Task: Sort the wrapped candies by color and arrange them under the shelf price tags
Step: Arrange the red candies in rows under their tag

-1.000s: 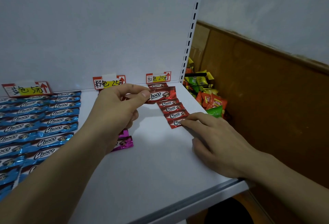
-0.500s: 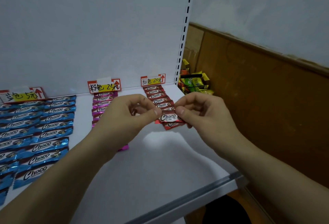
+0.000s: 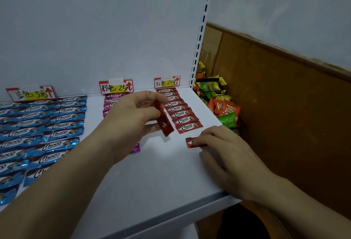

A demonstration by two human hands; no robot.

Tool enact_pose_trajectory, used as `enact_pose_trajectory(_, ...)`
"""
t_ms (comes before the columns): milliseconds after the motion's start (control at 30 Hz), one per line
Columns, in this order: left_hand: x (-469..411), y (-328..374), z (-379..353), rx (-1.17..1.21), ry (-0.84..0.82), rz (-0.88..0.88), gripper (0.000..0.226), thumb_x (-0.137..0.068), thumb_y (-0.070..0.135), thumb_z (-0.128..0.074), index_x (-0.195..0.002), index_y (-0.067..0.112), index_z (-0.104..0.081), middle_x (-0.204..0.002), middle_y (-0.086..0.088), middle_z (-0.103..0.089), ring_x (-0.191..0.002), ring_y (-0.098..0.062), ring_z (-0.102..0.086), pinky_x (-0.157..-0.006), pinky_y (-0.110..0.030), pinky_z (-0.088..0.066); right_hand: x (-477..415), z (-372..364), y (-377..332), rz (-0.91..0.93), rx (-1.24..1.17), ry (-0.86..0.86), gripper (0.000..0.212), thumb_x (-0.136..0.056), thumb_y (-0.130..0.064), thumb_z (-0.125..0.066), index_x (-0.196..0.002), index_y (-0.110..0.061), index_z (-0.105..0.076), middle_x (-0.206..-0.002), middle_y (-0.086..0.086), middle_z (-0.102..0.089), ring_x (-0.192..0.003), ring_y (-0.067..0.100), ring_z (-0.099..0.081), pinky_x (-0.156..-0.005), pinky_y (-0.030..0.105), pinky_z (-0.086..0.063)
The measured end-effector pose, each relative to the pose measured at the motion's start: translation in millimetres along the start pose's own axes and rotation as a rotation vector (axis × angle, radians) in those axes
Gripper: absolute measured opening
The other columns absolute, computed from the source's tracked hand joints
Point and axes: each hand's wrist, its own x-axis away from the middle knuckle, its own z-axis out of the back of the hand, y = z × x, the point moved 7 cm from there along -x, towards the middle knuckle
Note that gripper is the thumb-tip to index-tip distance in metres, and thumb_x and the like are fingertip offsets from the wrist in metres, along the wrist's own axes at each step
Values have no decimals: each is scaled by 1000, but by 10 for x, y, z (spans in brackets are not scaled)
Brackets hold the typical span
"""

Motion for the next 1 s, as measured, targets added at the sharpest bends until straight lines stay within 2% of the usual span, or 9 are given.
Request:
enact_pose_trajectory(167,-44,-44,68,49,21,-3,17,-87,4,-68,-90,17,-79,-104,-7,-76,-98,-25,-74,-69,-29,-61,18,-41,1,0,54,-48,46,-98,-46,-31,-136,-36,-54,-135,-21,-49,-128,1,-42,-100,29,-45)
enact_pose_trajectory(267,-52,-63,106,94,41,15,18,-86,6,-70,-88,21,-81,-102,-7,-77,-96,-21,-74,-70,-29,-58,24,-78,11,3,93,-63,48,-98,-46,-31,-140,-36,-50,-140,-21,-46,-132,1,-39,-100,30,-43)
enact_pose_trajectory(367,-70,-63,165,100,87,10,17,-85,8,-72,-90,22,-81,-92,-2,-78,-85,-15,-70,-66,-27,-53,18,-88,19,8,121,-68,49,-97,-46,-31,-142,-36,-48,-143,-22,-45,-134,1,-37,-101,30,-42)
enact_pose_trajectory(500,-68,-38,144,135,68,-18,16,-79,8,-73,-89,17,-81,-85,-5,-77,-72,-13,-69,-61,-22,-57,9,-84,3,12,124,-71,51,-97,-49,-28,-143,-37,-46,-144,-22,-44,-134,1,-36,-101,31,-40)
enact_pose_trajectory(667,-78,-47,143,151,58,-24,15,-74,9,-73,-83,17,-81,-86,-9,-77,-72,-15,-70,-66,-24,-60,-5,-85,-18,24,137,-86,53,-99,-55,-23,-145,-39,-43,-145,-24,-40,-135,-1,-31,-101,30,-38)
enact_pose_trajectory(833,-78,-58,136,115,57,-19,16,-81,3,-71,-88,16,-79,-92,-11,-78,-78,-18,-73,-68,-26,-62,-15,-76,-47,57,134,-54,55,-98,-55,-24,-149,-38,-39,-149,-24,-36,-138,-1,-28,-105,27,-35)
enact_pose_trajectory(900,-78,-62,120,110,49,-18,16,-81,2,-72,-88,15,-79,-94,-10,-78,-83,-20,-74,-70,-27,-62,-33,-11,-19,50,9,2,52,-100,-55,-33,-148,-38,-40,-149,-25,-37,-138,-4,-31,-106,18,-32)
enact_pose_trajectory(933,-79,-67,114,104,45,-17,16,-81,3,-72,-88,15,-79,-95,-11,-78,-85,-21,-75,-71,-27,-62,-61,42,13,17,-132,39,51,-98,-55,-40,-146,-38,-43,-145,-27,-41,-135,-5,-37,-103,13,-34)
enact_pose_trajectory(1000,-78,-72,104,83,37,-17,16,-79,3,-73,-90,13,-77,-96,-11,-78,-89,-23,-76,-73,-30,-62,-176,155,74,-67,-473,122,47,-93,-51,-59,-137,-36,-51,-131,-23,-56,-119,3,-55,-86,20,-49)
